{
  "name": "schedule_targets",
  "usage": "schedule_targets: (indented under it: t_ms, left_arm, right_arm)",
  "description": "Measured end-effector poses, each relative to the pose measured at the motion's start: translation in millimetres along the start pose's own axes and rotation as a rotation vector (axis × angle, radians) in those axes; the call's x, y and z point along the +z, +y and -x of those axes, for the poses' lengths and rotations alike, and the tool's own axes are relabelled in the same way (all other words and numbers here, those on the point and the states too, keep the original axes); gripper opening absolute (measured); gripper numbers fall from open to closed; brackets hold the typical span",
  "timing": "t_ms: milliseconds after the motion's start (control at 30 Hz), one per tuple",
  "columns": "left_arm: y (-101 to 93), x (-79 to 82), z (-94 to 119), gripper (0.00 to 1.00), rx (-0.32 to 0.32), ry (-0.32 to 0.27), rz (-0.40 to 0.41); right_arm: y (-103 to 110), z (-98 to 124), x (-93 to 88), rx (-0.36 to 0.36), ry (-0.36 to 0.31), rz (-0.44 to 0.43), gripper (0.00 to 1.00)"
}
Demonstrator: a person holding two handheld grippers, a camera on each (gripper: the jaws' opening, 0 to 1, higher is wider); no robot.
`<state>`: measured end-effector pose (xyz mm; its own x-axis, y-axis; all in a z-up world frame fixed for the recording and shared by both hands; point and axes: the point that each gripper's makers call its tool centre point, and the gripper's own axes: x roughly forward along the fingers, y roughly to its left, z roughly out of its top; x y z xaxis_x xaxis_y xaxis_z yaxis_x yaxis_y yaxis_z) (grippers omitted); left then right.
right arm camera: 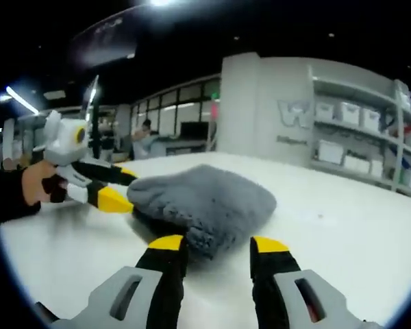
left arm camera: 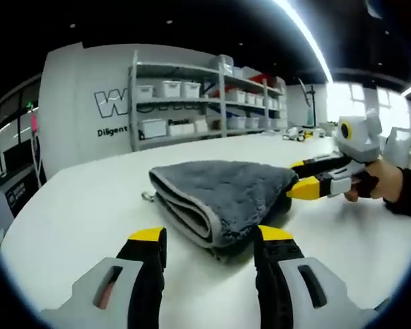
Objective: Open the folded towel by lifting each exposed corner and separating the folded layers until the towel lies flat within the target outline without major curled edges
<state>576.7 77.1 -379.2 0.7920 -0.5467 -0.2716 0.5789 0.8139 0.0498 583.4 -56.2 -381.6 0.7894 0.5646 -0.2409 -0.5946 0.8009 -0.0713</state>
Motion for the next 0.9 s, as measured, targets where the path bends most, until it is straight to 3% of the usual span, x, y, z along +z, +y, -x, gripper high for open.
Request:
schedule_targets:
  t_ms: [33, 100, 267, 333, 533, 667, 800, 900]
  left_arm:
    - [-3.3, -2.8, -0.5, 0.47, -0.008, 0.01, -0.016]
    - [-7.3, -5.5, 0.3, 0.46, -0.019, 0.021, -0.025]
    - [-12.5, -3.6, -1.7, 0.42, -0.025, 0.025, -0.033]
    - [-15.7, -3.9, -3.2, 0.4, -0.034, 0.023, -0.026]
    - [-16.4, -6.4, -7.3, 0.35, -0.035, 0.027, -0.021]
    - [-10.7, -6.9, -7.9, 0.3, -0.014, 0.032, -0.01]
    - [-8.9, -5.3, -9.6, 0.37, 0.002, 0.026, -0.046]
    - [-5.7, -0.4, -11.0, 0.38, 0.016, 0.021, -0.054]
  right_arm:
    - [2.6, 0.8, 0.4, 0.012, 0.001, -0.02, 0.13]
    - [4.4, 2.1, 4.3, 0.015, -0.007, -0.034, 0.12]
    - [7.1, -0.8, 1.2, 0.005, 0.001, -0.002, 0.18]
    - [13.6, -1.4, 0.6, 0.038, 0.004, -0.009, 0.15]
    - [5.4, -2.4, 1.5, 0.02, -0.005, -0.018, 0.19]
    - [7.3, -3.2, 0.5, 0.034, -0.006, -0.027, 0.15]
    - [5.9, -4.2, 1.4, 0.023, -0.003, -0.013, 0.18]
    - [2.2, -5.0, 1.5, 0.004, 0.001, 0.016, 0.28]
